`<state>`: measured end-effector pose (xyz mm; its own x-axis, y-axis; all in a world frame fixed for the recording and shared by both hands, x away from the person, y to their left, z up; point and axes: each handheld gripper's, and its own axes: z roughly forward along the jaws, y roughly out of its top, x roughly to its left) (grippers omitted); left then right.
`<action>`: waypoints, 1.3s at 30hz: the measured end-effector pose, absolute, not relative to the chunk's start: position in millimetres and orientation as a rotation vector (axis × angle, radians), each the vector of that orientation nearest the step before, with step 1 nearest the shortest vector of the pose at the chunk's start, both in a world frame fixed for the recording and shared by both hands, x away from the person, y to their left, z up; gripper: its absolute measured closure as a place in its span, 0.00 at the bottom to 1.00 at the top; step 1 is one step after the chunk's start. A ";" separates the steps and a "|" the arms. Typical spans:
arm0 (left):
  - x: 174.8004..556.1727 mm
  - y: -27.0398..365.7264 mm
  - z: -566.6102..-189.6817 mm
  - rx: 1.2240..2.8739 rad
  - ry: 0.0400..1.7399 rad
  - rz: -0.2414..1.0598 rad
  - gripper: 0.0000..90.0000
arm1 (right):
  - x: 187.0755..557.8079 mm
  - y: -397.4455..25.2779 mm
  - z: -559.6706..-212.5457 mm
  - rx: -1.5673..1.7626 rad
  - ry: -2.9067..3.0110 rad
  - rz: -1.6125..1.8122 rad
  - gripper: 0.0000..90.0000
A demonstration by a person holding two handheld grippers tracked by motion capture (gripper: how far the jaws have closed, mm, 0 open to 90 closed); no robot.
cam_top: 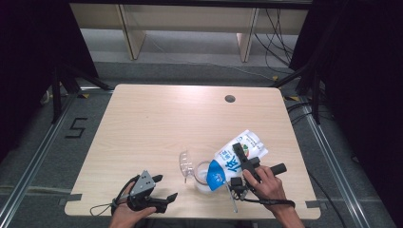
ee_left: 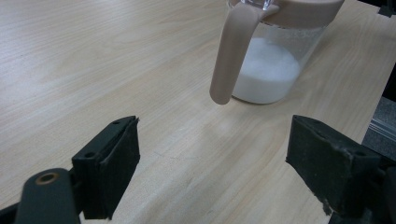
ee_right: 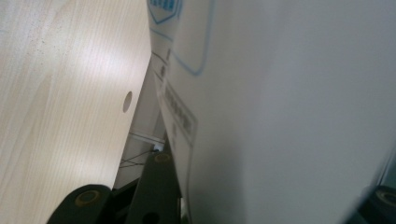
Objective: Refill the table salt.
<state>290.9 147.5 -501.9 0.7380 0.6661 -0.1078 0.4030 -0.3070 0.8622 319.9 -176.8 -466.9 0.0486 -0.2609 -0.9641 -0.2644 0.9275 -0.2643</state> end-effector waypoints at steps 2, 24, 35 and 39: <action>290.9 147.6 -501.9 1.941 0.817 0.332 0.18 | 319.8 -176.8 -467.1 -0.420 1.539 0.003 0.79; 291.0 147.6 -501.8 1.941 0.817 0.332 0.18 | 318.3 -175.6 -463.6 -0.465 1.523 -0.078 0.82; 291.8 148.0 -502.2 1.945 0.808 0.331 0.18 | 319.2 -177.2 -466.2 -0.440 1.533 -0.043 0.85; 291.4 147.8 -501.9 1.941 0.811 0.333 0.18 | 319.7 -175.8 -465.1 -0.463 1.530 -0.049 0.86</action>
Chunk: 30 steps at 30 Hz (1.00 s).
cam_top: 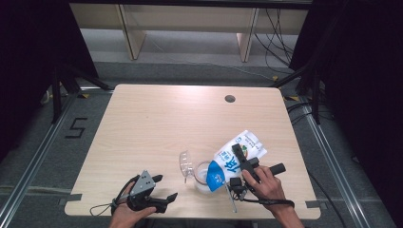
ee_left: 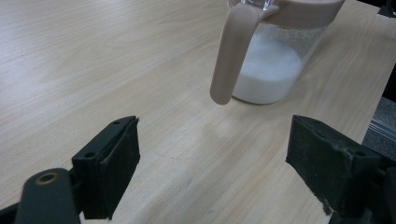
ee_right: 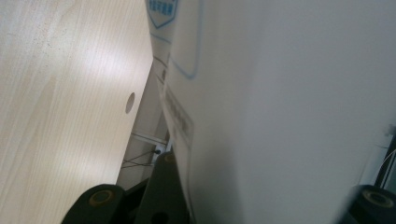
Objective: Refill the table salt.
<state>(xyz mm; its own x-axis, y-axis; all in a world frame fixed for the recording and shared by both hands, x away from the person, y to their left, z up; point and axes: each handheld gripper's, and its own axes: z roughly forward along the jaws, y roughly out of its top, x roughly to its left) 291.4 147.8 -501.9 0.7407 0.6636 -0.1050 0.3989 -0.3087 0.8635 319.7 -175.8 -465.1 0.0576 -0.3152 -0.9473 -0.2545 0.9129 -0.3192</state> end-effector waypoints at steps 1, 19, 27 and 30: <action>291.4 147.8 -501.9 1.941 0.811 0.333 0.18 | 319.2 -176.2 -465.8 -0.448 1.532 -0.045 0.86; 290.9 147.6 -501.8 1.941 0.817 0.333 0.18 | 317.4 -177.1 -466.4 -0.398 1.552 -0.041 0.87; 290.9 147.6 -501.8 1.941 0.818 0.333 0.18 | 317.8 -176.4 -464.9 -0.420 1.547 -0.047 0.88; 290.8 147.6 -501.8 1.941 0.817 0.333 0.18 | 318.2 -175.8 -463.6 -0.440 1.544 -0.054 0.88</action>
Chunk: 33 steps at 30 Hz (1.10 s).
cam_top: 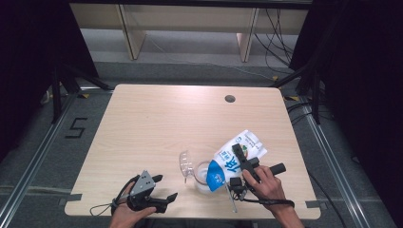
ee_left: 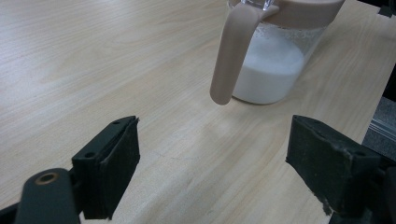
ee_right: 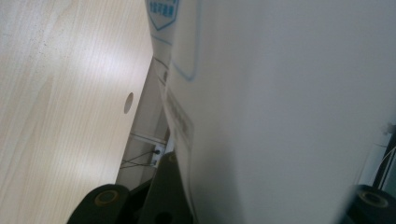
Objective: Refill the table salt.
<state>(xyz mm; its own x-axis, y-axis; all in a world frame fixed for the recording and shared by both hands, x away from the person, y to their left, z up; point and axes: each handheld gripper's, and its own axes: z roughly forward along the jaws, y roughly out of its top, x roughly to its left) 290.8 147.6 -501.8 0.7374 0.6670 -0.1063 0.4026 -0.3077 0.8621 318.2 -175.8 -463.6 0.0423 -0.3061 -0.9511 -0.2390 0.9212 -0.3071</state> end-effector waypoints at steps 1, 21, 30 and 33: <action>290.8 147.6 -501.8 1.941 0.818 0.333 0.18 | 318.3 -175.7 -463.4 -0.441 1.544 -0.055 0.89; 290.9 147.5 -501.8 1.941 0.818 0.333 0.18 | 319.6 -176.6 -468.6 -0.389 1.545 0.036 0.89; 290.9 147.6 -501.8 1.941 0.818 0.333 0.18 | 319.1 -176.5 -469.2 -0.374 1.553 0.038 0.89; 291.2 148.0 -501.7 1.948 0.815 0.338 0.18 | 319.5 -176.2 -468.5 -0.387 1.551 0.030 0.90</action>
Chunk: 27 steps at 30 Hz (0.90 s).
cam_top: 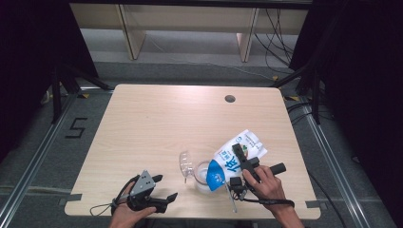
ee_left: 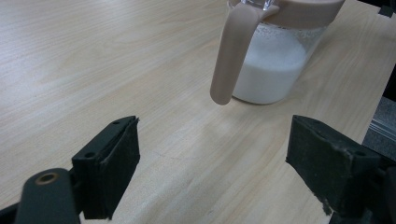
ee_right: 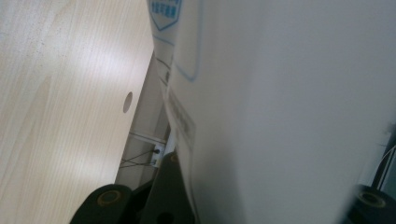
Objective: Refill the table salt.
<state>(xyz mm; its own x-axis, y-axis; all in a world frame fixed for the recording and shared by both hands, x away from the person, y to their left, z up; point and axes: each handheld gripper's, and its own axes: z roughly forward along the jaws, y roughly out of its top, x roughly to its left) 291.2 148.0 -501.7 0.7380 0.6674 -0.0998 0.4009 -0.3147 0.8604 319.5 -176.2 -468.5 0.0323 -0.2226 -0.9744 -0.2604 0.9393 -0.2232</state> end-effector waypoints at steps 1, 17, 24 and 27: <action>290.9 147.6 -501.9 1.941 0.818 0.334 0.18 | 319.6 -176.2 -468.3 -0.389 1.551 0.030 0.90; 291.3 147.7 -501.8 1.941 0.812 0.334 0.18 | 320.3 -175.2 -466.4 -0.412 1.548 0.027 0.90; 291.1 147.6 -501.8 1.941 0.814 0.333 0.18 | 319.6 -175.6 -468.0 -0.383 1.557 0.035 0.90; 291.0 147.7 -501.7 1.941 0.817 0.334 0.18 | 319.8 -175.7 -468.2 -0.380 1.559 0.034 0.90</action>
<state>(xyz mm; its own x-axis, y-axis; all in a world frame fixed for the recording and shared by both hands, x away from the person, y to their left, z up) 291.0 147.7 -501.7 0.7375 0.6670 -0.1061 0.4018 -0.3071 0.8627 319.8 -175.7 -468.2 0.0235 -0.2170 -0.9759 -0.2590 0.9415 -0.2156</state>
